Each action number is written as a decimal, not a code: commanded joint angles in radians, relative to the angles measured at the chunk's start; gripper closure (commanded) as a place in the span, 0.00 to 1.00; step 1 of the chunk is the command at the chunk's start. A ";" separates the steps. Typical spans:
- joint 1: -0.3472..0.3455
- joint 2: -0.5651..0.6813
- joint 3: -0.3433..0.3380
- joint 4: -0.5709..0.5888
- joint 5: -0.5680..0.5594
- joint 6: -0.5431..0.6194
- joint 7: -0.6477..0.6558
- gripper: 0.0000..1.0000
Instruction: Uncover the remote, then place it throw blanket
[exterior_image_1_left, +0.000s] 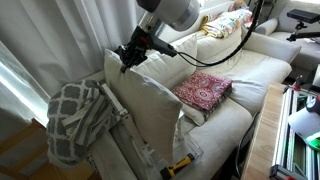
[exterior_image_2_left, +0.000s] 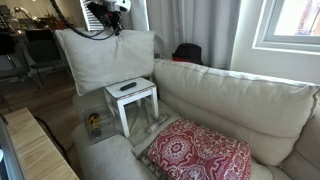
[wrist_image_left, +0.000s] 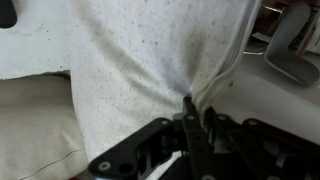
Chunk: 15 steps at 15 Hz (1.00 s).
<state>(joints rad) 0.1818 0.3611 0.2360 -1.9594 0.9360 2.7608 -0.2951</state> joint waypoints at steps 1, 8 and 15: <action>-0.002 0.009 0.017 0.043 0.040 -0.013 0.014 0.98; 0.017 -0.049 -0.083 -0.029 -0.322 0.006 0.265 0.98; -0.004 -0.123 -0.097 -0.062 -0.547 -0.073 0.473 0.98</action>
<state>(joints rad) 0.1836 0.3096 0.1478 -1.9938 0.4521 2.7320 0.0958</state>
